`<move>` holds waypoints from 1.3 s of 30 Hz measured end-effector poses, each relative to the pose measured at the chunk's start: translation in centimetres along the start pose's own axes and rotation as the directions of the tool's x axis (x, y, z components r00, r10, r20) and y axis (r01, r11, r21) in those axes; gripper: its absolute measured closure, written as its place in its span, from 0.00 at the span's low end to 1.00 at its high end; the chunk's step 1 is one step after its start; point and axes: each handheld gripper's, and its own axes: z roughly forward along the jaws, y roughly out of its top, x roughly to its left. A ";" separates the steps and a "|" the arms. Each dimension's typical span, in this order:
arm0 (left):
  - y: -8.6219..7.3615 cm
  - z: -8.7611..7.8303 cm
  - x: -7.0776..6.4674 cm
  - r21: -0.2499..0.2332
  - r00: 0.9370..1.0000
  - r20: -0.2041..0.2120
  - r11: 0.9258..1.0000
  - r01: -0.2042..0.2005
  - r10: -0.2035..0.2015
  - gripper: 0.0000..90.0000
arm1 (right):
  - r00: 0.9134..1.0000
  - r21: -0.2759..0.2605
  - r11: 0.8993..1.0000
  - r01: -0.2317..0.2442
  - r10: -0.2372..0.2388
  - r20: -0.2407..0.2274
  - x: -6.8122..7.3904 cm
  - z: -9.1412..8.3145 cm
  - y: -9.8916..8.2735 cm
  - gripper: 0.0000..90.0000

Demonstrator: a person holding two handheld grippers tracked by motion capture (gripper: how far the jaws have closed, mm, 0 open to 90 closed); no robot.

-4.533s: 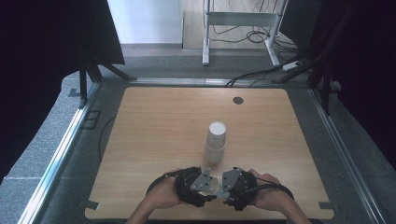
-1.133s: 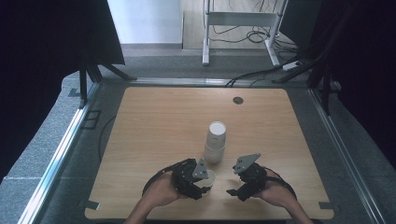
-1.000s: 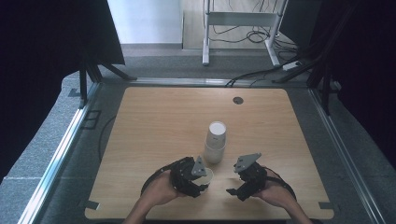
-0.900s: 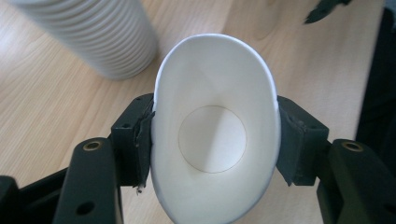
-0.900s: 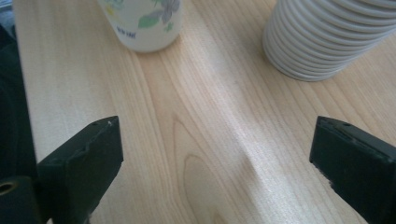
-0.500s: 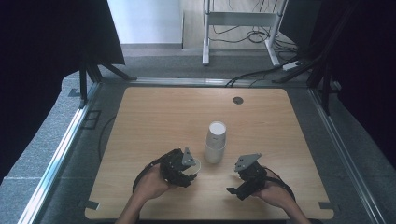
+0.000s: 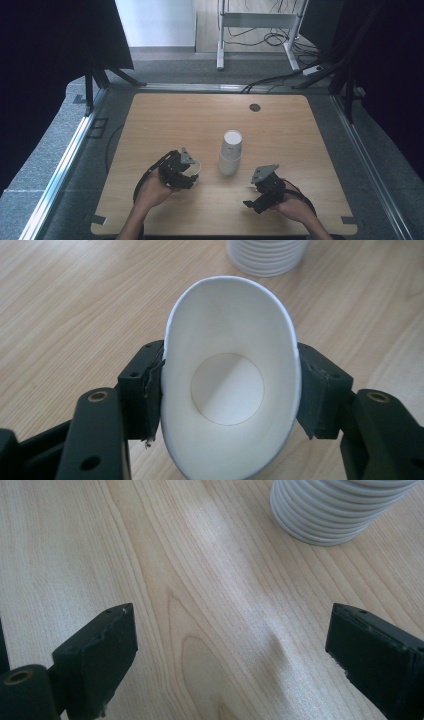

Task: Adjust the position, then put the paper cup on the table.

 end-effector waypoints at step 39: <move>-0.5 -1.2 1.1 -0.130 0.994 0.038 0.986 0.102 -0.098 0.04 | 1.000 -0.007 1.000 0.001 -0.001 0.008 0.1 -0.3 0.0 0.09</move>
